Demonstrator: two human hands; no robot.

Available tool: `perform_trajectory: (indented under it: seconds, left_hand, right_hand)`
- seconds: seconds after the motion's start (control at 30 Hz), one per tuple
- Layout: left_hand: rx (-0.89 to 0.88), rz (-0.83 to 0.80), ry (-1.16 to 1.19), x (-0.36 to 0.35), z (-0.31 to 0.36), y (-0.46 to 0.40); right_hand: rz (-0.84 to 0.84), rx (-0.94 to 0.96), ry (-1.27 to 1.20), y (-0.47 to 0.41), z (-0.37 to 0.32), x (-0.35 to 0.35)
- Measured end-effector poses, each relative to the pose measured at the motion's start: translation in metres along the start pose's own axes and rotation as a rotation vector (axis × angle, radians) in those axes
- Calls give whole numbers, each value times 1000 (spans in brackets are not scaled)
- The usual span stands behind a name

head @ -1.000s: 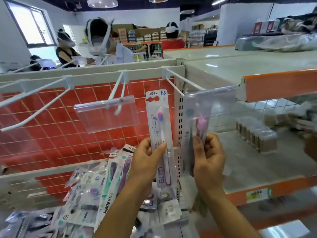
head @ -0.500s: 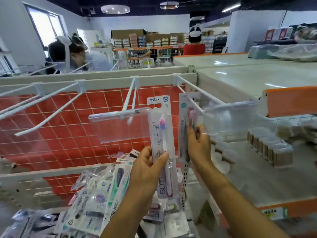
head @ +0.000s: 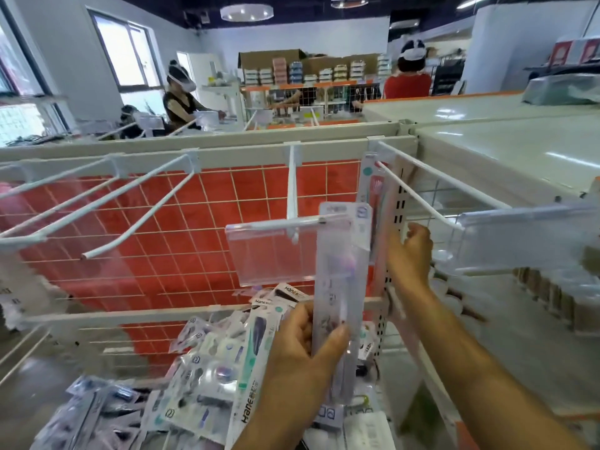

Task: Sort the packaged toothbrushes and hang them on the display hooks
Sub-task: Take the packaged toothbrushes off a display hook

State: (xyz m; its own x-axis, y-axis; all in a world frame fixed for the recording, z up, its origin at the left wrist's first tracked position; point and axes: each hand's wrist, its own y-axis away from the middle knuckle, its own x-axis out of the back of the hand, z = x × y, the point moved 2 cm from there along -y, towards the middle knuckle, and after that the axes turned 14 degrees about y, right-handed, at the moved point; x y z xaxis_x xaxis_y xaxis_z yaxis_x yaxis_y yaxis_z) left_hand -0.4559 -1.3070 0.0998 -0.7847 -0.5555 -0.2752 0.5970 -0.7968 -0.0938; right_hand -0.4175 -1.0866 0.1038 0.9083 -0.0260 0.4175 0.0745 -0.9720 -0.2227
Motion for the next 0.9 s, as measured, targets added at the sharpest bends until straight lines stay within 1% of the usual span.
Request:
perform_trajectory:
  seconds: [0.03, 0.1, 0.13, 0.27, 0.3, 0.4, 0.47, 0.67, 0.9]
  left_hand:
    - [-9, -17, -26, 0, -2, 3]
    - [-52, -39, -51, 0, -3, 10]
    - [-80, -44, -53, 0, -3, 12]
    - [-198, -28, -68, 0, -4, 18]
    - [-218, -14, -63, 0, -4, 20]
    - [-250, 45, -7, 1, -7, 26]
    - [-257, 46, 15, 4, -7, 29]
    - [-270, 35, 68, 13, -1, 26]
    - [-238, -37, 29, 19, 3, 16]
  right_hand:
    - [-9, 1, -95, 20, -1, 10]
    - [-131, 53, -331, 66, -7, 30]
    - [-181, 99, -406, 86, -10, 38]
    - [-353, 360, -631, 128, -26, 60]
    - [-399, 397, -668, 133, -30, 62]
    - [-463, 480, -683, 145, -39, 67]
    - [-491, 544, -658, 152, -47, 68]
    - [-543, 530, -528, 160, -58, 56]
    - [-526, 518, -376, 159, -55, 45]
